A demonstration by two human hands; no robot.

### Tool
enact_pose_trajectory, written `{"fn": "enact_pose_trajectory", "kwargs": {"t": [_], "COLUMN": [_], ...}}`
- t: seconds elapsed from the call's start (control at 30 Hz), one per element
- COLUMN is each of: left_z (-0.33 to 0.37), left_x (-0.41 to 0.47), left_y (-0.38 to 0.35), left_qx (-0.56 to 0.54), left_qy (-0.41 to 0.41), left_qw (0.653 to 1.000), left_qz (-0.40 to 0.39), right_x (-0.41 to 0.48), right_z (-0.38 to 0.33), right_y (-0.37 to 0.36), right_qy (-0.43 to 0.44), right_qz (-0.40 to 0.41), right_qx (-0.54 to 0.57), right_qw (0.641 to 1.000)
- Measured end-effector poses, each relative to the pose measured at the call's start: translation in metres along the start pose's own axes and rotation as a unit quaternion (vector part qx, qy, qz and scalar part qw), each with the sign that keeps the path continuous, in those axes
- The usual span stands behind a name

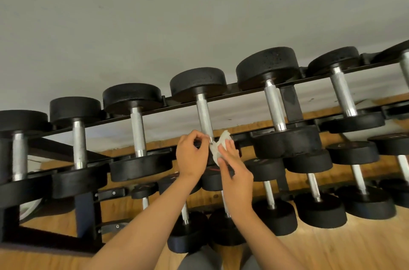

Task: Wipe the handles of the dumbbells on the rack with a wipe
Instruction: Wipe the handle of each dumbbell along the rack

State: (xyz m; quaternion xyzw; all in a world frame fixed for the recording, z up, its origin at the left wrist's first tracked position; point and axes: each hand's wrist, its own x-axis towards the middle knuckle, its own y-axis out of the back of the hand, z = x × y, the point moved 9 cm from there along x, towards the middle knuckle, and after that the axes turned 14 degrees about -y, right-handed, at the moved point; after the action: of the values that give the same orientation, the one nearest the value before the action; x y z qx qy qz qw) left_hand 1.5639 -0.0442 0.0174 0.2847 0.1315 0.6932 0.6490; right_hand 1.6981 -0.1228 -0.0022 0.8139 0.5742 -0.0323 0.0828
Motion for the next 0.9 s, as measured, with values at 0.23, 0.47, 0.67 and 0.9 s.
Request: {"fn": "enact_pose_trajectory", "kwargs": {"t": [0.23,0.47,0.67,0.9], "left_z": [0.023,0.055,0.051,0.057], "left_x": [-0.011,-0.03,-0.029,-0.032], "left_y": [0.037,0.036,0.022,0.002], "left_qx": [-0.097,-0.044,-0.042,0.089], "left_qy": [-0.032,-0.162,-0.145,-0.209], "left_qw": [0.995,0.985,0.985,0.966], "left_qz": [0.022,-0.035,-0.081,-0.124], "right_x": [0.005,0.001,0.007,0.013], "right_z": [-0.02,-0.033,-0.033,-0.035], "right_y": [-0.009,-0.015,0.001,0.014], "right_qy": [0.091,0.109,0.046,0.016], "right_qz": [0.003,-0.025,-0.051,-0.123], "right_qx": [-0.111,-0.137,-0.102,-0.076], "right_qw": [0.99,0.984,0.992,0.989]}}
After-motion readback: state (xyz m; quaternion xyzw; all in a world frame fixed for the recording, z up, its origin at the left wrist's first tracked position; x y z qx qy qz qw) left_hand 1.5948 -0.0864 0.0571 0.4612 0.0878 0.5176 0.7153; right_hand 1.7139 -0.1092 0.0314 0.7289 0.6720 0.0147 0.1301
